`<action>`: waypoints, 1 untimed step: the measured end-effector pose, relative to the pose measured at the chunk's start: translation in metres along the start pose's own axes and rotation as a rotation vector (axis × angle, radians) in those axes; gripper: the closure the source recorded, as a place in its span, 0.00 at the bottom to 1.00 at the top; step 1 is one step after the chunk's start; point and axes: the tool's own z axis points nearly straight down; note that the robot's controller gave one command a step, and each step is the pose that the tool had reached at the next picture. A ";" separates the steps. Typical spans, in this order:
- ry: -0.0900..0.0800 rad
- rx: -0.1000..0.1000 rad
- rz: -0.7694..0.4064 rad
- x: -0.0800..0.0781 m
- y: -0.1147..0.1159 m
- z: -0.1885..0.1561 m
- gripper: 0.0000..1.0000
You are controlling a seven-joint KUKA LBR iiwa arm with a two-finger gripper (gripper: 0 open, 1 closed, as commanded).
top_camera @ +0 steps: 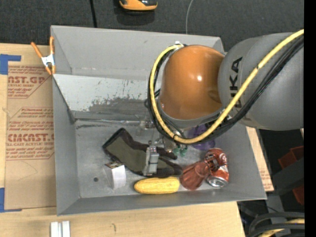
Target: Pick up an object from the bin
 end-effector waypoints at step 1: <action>0.000 0.000 0.000 0.000 0.000 0.000 0.00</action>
Offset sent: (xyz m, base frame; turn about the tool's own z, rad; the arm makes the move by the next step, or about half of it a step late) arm 0.0624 -0.0086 -0.1011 -0.0670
